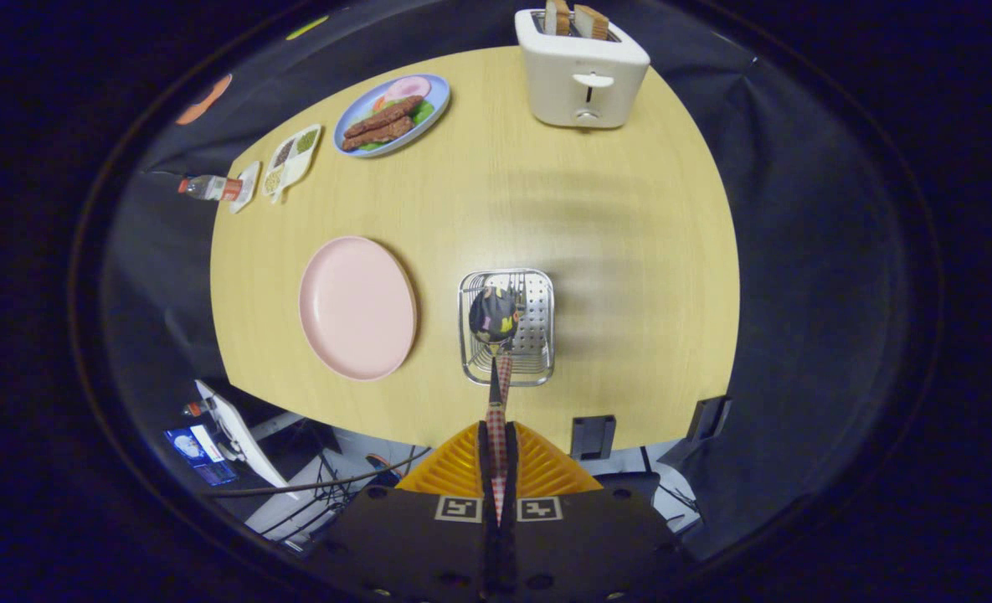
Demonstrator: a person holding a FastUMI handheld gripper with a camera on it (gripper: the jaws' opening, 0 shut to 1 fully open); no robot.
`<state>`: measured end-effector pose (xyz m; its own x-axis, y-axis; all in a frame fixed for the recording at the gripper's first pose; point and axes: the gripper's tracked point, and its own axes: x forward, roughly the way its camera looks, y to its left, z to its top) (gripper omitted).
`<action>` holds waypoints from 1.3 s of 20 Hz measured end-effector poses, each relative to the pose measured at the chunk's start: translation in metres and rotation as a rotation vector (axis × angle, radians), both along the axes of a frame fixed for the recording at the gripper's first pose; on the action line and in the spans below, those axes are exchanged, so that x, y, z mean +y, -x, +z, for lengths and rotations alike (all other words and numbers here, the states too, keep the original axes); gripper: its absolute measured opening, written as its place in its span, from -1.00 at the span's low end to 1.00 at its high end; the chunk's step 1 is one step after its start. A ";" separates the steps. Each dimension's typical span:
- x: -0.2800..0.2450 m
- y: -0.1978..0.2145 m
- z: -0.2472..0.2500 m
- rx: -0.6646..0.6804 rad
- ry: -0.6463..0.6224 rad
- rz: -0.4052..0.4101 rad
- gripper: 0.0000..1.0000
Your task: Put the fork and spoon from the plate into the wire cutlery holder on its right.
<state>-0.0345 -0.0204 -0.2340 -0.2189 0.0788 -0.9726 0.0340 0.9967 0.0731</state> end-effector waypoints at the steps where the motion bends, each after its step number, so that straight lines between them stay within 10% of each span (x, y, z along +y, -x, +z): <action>1: 0.000 -0.001 -0.007 0.019 0.007 0.000 -1.00; 16: 0.019 -0.028 -0.028 0.065 -0.018 -0.100 -0.76; 21: 0.016 -0.058 -0.004 -0.179 -0.035 -0.031 -0.43; 26: 0.035 -0.083 0.035 -0.476 -0.078 0.035 0.39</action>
